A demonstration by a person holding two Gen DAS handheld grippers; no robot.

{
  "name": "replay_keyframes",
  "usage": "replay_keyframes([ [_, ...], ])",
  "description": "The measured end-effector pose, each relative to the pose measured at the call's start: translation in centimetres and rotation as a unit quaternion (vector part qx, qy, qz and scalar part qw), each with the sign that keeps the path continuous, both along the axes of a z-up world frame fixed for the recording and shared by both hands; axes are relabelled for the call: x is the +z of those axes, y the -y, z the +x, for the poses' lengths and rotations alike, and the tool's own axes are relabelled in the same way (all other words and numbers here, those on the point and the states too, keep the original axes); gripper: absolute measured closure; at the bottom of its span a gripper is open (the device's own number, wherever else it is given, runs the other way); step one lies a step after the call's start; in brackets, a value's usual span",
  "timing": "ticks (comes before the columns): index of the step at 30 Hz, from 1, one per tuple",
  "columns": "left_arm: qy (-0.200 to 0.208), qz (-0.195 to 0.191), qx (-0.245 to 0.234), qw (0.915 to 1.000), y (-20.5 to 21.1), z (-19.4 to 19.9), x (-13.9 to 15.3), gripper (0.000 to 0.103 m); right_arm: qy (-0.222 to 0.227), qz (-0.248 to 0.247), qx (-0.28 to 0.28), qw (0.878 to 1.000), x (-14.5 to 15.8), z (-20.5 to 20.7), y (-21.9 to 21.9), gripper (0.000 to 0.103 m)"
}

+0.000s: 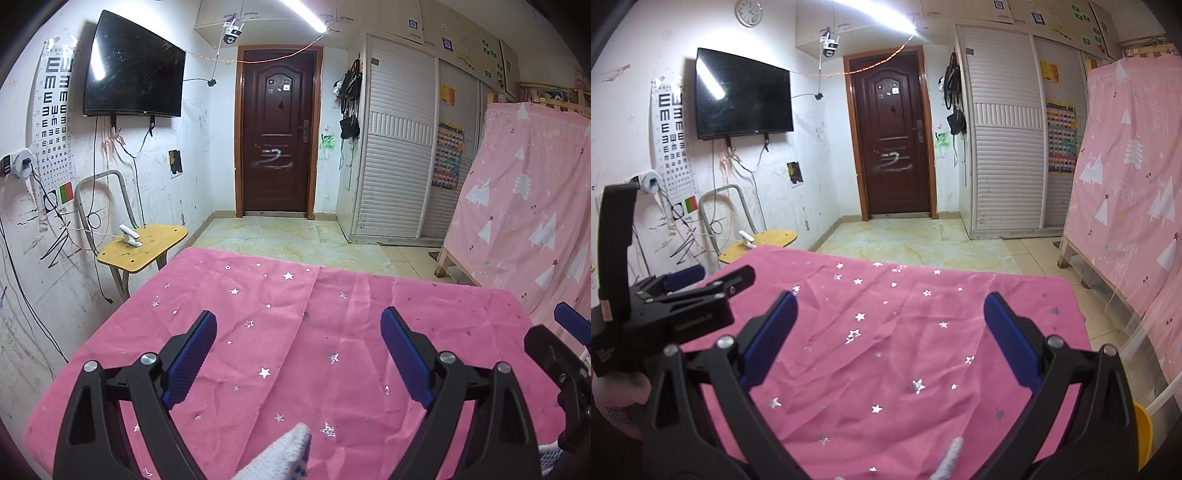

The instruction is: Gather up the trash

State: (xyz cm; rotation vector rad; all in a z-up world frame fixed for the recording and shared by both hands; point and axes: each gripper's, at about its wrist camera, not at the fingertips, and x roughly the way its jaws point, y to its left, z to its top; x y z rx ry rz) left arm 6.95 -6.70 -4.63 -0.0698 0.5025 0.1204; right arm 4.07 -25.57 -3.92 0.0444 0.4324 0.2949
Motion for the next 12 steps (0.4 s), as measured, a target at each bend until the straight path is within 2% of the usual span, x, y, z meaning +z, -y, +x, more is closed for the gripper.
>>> replay_keyframes([
  [12, -0.004, 0.002, -0.010, 0.9999, 0.30, 0.09, -0.12, 0.021, -0.003, 0.000, -0.002, 1.000, 0.21, 0.20, 0.35, 0.006],
])
